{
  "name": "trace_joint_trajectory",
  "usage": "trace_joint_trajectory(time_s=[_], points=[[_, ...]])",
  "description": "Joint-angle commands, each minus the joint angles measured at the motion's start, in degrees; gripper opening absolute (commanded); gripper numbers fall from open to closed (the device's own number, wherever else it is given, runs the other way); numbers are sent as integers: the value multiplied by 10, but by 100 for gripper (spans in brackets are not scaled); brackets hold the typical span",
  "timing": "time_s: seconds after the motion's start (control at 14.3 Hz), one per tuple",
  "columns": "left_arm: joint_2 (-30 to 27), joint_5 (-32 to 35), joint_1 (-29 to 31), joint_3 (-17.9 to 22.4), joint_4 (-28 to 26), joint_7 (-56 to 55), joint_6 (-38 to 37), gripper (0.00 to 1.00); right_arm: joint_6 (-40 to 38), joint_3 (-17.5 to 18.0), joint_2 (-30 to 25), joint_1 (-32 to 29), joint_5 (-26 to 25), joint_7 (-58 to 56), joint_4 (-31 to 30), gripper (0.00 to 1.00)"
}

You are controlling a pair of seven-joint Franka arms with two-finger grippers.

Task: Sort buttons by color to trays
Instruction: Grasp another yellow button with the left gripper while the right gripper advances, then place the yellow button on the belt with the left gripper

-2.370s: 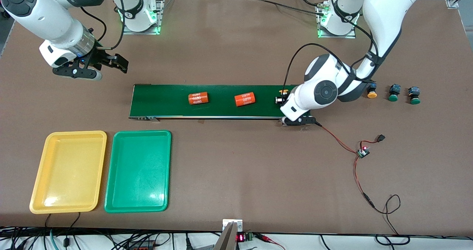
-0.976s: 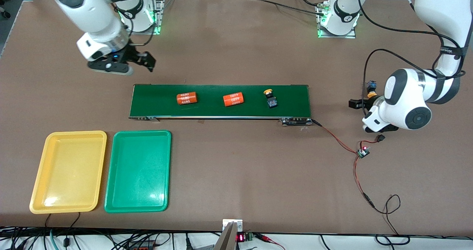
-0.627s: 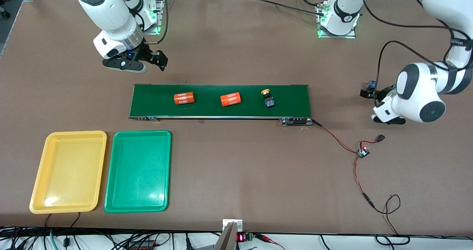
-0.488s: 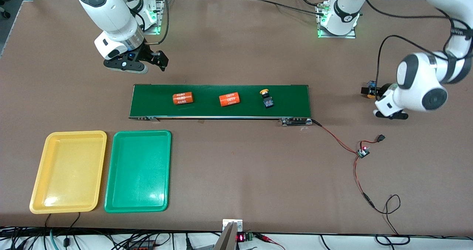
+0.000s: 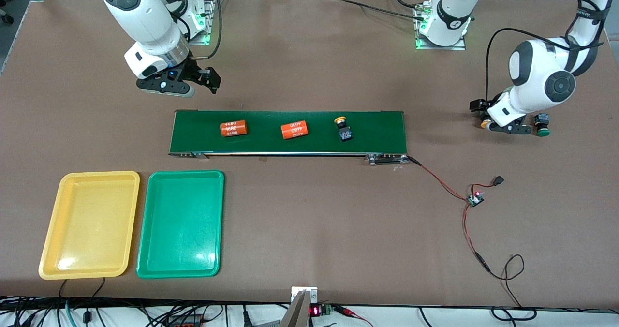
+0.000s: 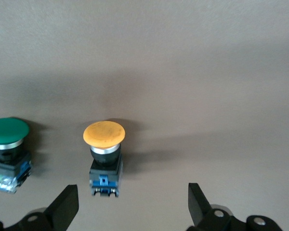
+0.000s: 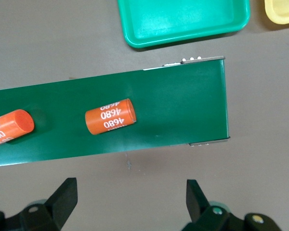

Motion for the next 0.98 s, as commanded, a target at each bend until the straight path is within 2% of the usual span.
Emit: trace_joint_trajectory(time_s=[0.0,0.07,0.28,0.35,0.42,0.49,0.56,0.63,0.77,0.91], points=[[21,7,-11,28,-13,36,44,100,25,-4,7,22,3,6,-6,100],[33,7,-11,47,-12,53,56,100,30,-4,14,29,3,6,-6,100],[63,7,-11,53,-12,64,92,100,44,-4,29,47,3,6,-6,100],[65,7,-11,53,-11,63,92,90,45,-4,33,53,3,5,-6,100],[65,8,-11,53,-12,63,91,67,46,-4,37,59,2,4,-6,100],[65,8,-11,52,-12,64,86,39,46,-4,41,66,1,4,-5,100],[65,8,-9,52,-11,62,83,32,48,-4,45,69,1,4,-5,100],[64,8,-8,52,-9,57,76,29,49,-4,46,71,1,4,-5,100],[49,8,-8,51,6,57,28,18,49,-4,47,71,1,5,-5,100],[37,2,-9,43,46,57,-56,17,48,-4,47,72,1,7,-4,100]])
